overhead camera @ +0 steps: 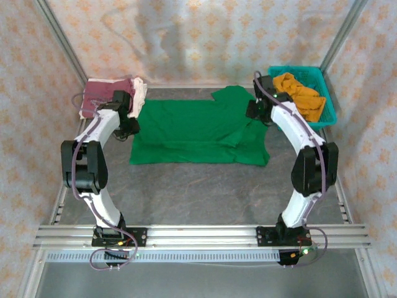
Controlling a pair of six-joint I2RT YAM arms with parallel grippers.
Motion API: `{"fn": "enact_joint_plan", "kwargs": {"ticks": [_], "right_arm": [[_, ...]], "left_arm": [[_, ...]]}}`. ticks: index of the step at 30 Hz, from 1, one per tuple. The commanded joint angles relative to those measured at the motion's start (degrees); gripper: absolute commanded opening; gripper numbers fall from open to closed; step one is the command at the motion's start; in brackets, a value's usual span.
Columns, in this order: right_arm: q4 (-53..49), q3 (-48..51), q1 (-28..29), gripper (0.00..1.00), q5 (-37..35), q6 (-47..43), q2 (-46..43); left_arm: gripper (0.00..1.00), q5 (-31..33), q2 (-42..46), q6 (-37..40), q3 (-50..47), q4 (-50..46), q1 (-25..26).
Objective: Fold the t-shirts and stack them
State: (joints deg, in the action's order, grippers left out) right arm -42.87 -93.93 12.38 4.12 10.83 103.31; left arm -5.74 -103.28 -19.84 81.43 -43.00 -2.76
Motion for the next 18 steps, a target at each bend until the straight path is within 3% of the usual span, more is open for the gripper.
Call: {"fn": "enact_joint_plan", "kwargs": {"ticks": [1,4,10,13,18], "right_arm": [[-0.82,-8.25,-0.45,0.47,1.64,-1.79,0.99],[-0.33,-5.94,-0.24,0.46,2.99,-2.09,-2.7],[11.59,19.21,2.83,0.43,11.04,3.03,-16.77],[16.12,27.03,4.35,0.42,12.25,6.55,-18.72],[19.02,33.53,4.91,0.3,11.06,13.15,-17.77]], "left_arm": [[0.37,5.47,1.78,-0.58,3.75,-0.32,-0.23],[0.37,7.27,6.5,-0.4,-0.17,1.07,1.4],[0.36,4.87,15.12,-1.57,-16.08,6.95,5.24],[0.35,2.63,14.96,-2.22,-20.52,9.77,7.09],[0.33,-0.27,9.19,-2.31,-20.81,12.41,7.42]]}}
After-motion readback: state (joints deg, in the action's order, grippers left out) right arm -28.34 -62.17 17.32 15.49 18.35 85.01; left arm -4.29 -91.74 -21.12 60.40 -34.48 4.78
